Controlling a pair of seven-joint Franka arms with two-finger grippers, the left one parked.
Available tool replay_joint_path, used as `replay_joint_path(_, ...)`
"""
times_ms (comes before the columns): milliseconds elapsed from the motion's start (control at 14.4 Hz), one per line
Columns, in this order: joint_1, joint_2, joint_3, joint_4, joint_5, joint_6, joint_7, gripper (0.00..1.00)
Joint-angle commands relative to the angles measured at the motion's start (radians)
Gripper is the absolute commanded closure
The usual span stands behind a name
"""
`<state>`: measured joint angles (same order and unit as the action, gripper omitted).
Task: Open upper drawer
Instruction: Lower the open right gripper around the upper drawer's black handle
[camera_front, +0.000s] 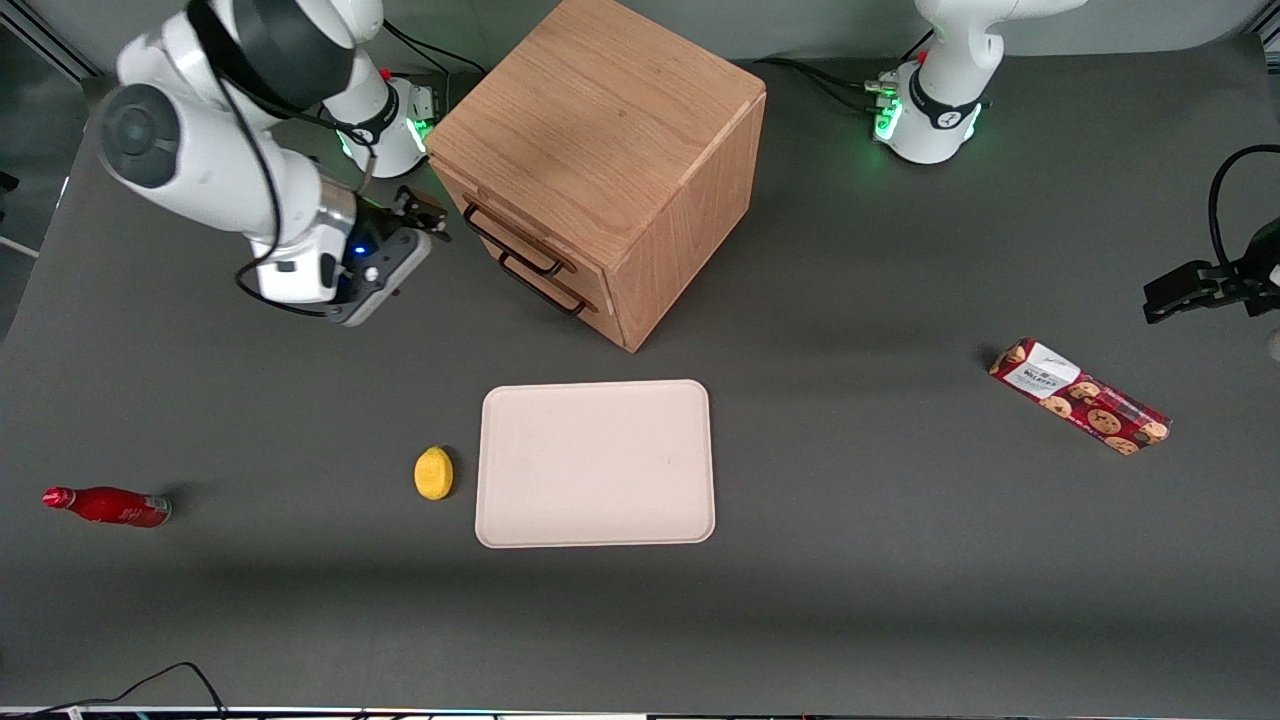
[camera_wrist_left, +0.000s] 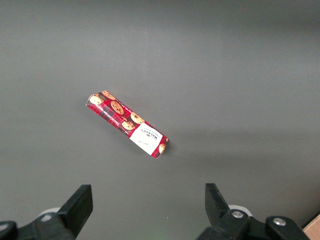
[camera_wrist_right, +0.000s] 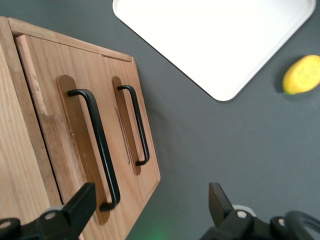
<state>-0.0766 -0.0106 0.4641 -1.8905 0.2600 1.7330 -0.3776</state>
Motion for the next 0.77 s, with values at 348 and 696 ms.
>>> replay_joint_path(348, -0.002, 0.021, 0.068, -0.108, 0.070, 0.123, -0.032, 0.00)
replay_joint_path(696, 0.000, 0.021, 0.094, -0.168, 0.070, 0.194, -0.032, 0.00)
